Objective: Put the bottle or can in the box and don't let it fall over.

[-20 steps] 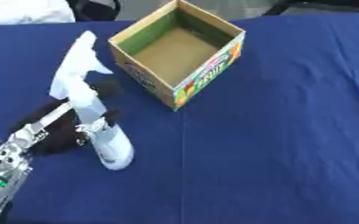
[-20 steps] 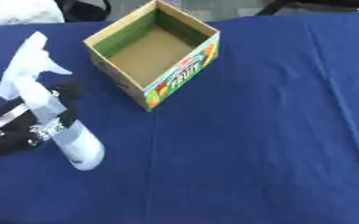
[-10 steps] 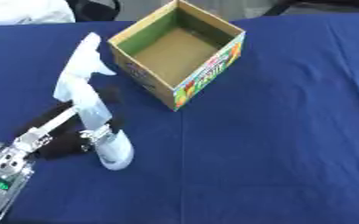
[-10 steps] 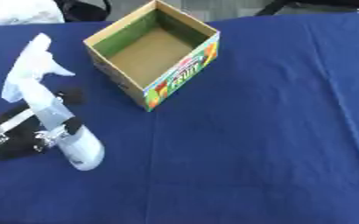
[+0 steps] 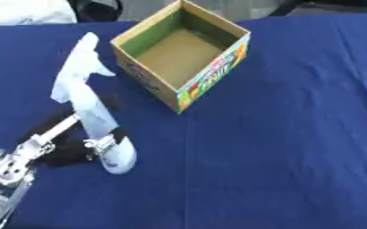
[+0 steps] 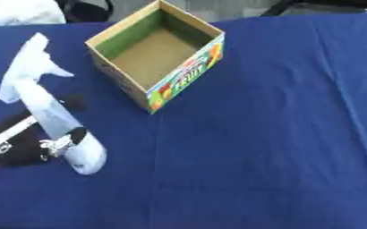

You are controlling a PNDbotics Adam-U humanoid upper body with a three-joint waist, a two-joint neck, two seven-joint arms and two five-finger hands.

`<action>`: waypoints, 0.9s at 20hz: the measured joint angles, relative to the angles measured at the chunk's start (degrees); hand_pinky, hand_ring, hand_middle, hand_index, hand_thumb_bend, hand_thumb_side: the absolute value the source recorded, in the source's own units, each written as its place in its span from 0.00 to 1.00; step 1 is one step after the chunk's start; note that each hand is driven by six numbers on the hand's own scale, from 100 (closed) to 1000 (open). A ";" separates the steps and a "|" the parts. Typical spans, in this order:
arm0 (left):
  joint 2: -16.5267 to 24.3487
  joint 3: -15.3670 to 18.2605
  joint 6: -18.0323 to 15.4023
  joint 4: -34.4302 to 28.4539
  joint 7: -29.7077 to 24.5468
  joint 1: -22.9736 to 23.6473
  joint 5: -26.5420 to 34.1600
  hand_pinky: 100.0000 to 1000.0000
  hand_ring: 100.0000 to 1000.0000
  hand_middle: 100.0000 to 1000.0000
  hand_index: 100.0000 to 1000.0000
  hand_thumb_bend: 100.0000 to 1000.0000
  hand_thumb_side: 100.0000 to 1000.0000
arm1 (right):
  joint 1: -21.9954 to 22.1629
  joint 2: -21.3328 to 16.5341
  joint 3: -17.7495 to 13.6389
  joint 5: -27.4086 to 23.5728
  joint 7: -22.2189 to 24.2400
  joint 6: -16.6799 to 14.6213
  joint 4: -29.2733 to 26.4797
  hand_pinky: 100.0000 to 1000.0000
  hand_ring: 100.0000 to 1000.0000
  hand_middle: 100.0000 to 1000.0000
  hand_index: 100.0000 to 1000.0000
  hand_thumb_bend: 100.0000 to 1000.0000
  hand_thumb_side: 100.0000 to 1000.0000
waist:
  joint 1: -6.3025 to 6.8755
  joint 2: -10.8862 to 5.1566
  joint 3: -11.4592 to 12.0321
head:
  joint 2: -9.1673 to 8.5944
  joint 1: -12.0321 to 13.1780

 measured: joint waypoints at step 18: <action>0.22 -1.38 0.09 2.95 -0.25 0.49 -3.59 1.00 1.00 1.00 0.88 0.20 0.55 | -0.23 0.00 0.01 -0.08 0.01 -0.01 0.00 1.00 0.94 1.00 0.96 0.00 0.41 | 0.05 0.00 -0.10 | 0.00 0.01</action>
